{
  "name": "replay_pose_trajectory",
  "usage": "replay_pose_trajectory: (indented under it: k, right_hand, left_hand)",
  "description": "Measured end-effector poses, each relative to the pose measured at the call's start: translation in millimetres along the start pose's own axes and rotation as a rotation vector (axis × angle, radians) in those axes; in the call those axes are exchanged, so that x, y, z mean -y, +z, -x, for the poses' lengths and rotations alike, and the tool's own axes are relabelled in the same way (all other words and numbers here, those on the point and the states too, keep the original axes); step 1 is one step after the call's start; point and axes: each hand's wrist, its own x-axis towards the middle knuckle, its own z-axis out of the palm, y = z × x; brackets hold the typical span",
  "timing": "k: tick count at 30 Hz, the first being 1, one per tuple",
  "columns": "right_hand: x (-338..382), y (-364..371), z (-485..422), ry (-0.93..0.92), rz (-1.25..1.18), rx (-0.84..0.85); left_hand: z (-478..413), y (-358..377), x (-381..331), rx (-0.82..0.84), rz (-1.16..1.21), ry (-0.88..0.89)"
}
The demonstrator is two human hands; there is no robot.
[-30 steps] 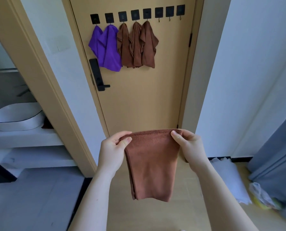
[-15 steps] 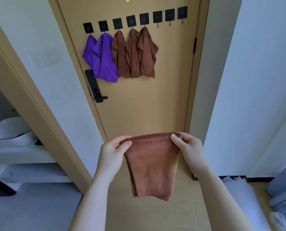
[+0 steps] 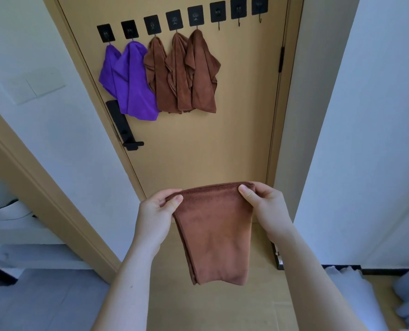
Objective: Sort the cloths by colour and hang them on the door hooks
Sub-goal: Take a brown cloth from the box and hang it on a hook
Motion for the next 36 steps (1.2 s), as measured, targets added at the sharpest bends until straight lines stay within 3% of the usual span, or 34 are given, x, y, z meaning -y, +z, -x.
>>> replay_pose_trajectory:
  k: [25, 36]
  right_hand:
    - [39.7, 47.7, -239.1, -0.075, 0.034, -0.204]
    - [37.9, 63.2, -305.5, -0.116, 0.077, -0.239]
  left_hand:
    - [-297.3, 45.4, -33.6, 0.163, 0.094, 0.137]
    - [-368.1, 56.9, -37.4, 0.19, 0.071, 0.203]
